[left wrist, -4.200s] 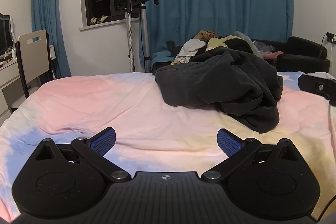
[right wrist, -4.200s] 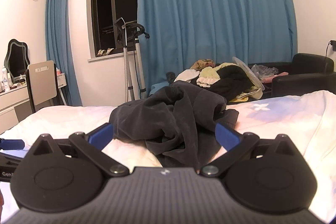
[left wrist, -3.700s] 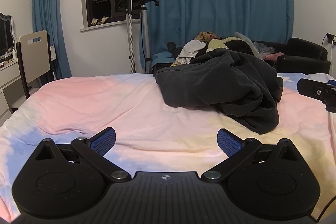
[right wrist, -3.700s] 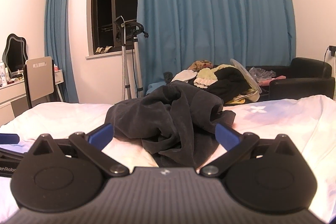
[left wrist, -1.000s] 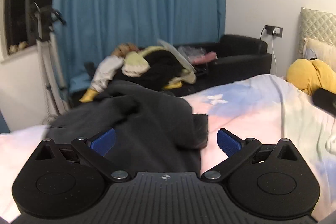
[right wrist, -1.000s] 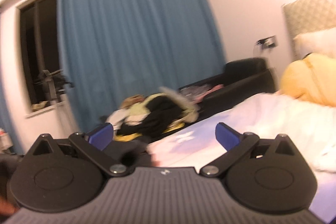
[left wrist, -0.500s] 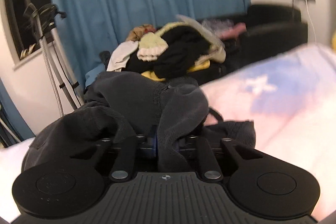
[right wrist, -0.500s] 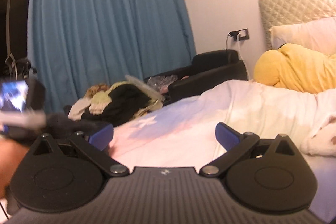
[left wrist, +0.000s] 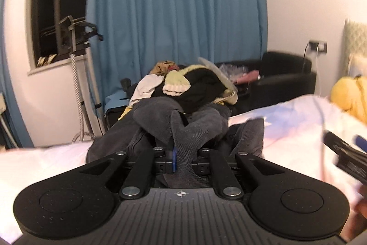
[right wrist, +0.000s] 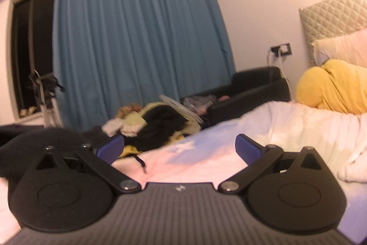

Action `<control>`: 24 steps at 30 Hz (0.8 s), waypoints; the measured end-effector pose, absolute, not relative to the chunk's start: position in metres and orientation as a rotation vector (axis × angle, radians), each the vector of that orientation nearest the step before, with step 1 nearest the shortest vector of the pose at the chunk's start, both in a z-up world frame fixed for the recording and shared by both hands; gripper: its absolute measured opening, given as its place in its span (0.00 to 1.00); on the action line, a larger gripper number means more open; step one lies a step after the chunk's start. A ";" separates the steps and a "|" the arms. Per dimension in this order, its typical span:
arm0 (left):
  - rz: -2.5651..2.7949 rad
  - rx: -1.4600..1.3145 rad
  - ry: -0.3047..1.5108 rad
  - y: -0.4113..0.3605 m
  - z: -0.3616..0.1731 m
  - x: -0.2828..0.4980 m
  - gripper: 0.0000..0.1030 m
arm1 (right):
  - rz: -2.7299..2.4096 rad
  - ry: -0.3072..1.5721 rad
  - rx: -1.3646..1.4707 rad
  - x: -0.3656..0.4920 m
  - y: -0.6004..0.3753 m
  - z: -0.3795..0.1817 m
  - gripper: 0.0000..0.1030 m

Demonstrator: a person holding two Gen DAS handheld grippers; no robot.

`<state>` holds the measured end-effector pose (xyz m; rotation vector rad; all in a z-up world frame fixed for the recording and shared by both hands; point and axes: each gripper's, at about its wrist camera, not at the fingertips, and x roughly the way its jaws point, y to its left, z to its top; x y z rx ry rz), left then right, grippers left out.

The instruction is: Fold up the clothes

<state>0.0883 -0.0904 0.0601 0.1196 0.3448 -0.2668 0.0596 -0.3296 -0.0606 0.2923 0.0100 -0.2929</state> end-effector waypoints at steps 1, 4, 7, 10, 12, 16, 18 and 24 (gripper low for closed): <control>-0.267 0.104 0.342 -0.080 0.058 0.068 0.09 | -0.280 0.002 0.290 0.057 -0.328 -0.058 1.00; -0.251 0.113 0.338 -0.060 0.039 0.017 0.10 | -0.231 -0.005 0.296 0.050 -0.324 -0.053 1.00; -0.226 0.097 0.354 -0.037 0.007 -0.013 0.11 | -0.152 0.051 0.333 0.052 -0.318 -0.053 1.00; -0.169 0.078 0.392 -0.025 -0.016 -0.019 0.12 | -0.038 0.160 0.408 0.062 -0.313 -0.059 1.00; -0.157 0.103 0.381 -0.024 -0.016 -0.024 0.16 | 0.030 0.231 0.463 0.067 -0.311 -0.064 1.00; -0.169 0.148 0.293 -0.029 -0.004 -0.040 0.67 | 0.082 0.261 0.564 0.063 -0.309 -0.060 1.00; -0.180 0.170 0.239 -0.033 0.000 -0.048 0.73 | 0.081 0.231 0.587 0.057 -0.311 -0.052 1.00; -0.261 0.329 0.185 -0.069 0.012 -0.040 0.73 | 0.048 0.196 0.581 0.048 -0.317 -0.040 1.00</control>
